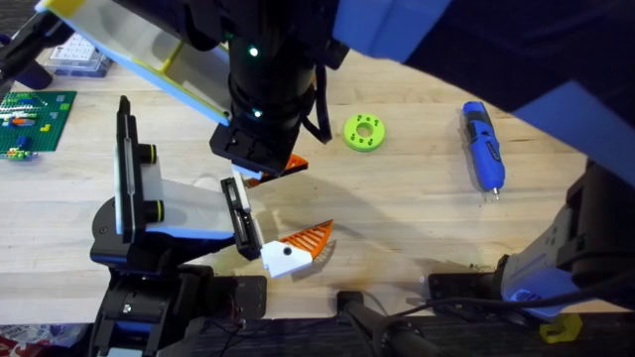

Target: Pick up the gripper from the table and insert it into the empty holder that is missing its gripper. Then pick up a screw, insert it into the mounting hole, and use the screwdriver to tighten it. Finally, clean up the table by picking up the vegetable and placing it into the bucket.

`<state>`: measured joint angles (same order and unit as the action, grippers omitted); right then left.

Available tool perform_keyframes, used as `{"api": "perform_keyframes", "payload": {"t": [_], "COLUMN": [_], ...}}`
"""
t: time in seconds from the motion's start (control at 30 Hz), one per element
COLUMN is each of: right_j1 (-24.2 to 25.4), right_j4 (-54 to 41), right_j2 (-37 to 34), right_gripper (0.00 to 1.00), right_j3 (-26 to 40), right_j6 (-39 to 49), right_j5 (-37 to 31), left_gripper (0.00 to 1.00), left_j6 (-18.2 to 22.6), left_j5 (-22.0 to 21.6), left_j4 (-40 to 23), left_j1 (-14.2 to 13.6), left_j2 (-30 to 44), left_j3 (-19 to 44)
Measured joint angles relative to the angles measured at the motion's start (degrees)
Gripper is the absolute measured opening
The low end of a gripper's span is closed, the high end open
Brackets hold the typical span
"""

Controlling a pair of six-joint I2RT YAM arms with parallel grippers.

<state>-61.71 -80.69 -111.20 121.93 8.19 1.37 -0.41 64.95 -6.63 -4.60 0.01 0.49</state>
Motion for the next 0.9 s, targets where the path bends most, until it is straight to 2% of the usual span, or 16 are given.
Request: {"api": "perform_keyframes", "payload": {"t": [0.9], "right_j1": [0.0], "right_j4": [0.9], "right_j2": [0.0], "right_gripper": [0.009], "right_j3": [0.0], "right_j6": [0.0], "right_j5": [0.0], "left_gripper": [0.986], "left_j6": [0.0], "left_j5": [0.0], "left_j4": [0.0], "left_j1": [0.0], "left_j2": [0.0], "left_j3": [0.0]}}
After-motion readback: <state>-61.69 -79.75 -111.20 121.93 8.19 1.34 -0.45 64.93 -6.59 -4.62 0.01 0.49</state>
